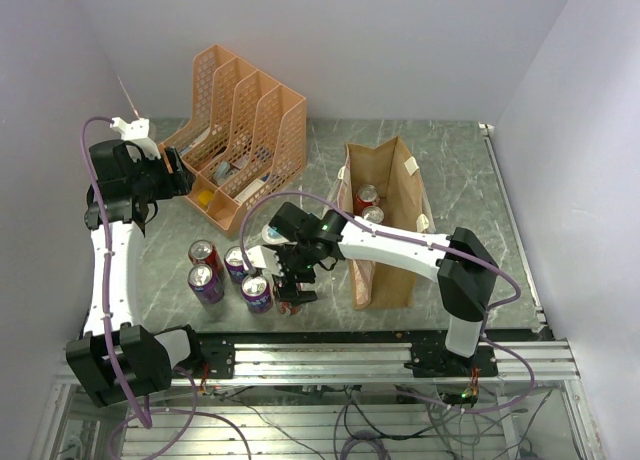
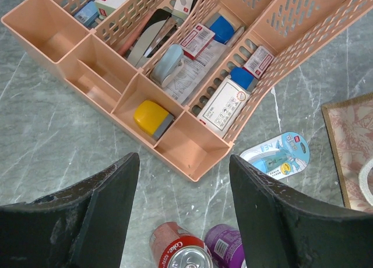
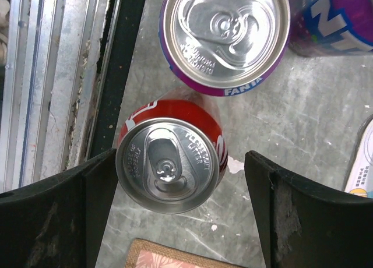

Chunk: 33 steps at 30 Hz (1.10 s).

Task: Place the beverage into the canvas bag
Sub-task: Pick up the drink from the center of the board.

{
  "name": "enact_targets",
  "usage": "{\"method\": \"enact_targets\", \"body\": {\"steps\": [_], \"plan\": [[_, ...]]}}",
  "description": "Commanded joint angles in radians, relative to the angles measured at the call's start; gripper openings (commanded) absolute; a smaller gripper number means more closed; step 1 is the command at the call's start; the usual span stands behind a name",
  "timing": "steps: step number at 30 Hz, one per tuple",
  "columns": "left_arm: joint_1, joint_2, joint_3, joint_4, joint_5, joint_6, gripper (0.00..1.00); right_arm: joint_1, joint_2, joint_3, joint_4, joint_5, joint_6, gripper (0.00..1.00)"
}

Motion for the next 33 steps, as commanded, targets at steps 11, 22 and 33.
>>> {"method": "enact_targets", "body": {"steps": [11, 22, 33], "plan": [[0.011, -0.010, -0.001, 0.030, 0.028, -0.011, 0.73, 0.006, 0.033, -0.012, 0.083, -0.061, 0.061, 0.81], [0.010, -0.005, 0.009, 0.032, 0.057, -0.002, 0.72, -0.007, -0.013, -0.006, 0.082, -0.060, 0.093, 0.52], [-0.091, 0.071, 0.078, 0.038, 0.060, 0.047, 0.72, -0.151, -0.168, 0.184, -0.085, -0.097, 0.147, 0.31]]}}
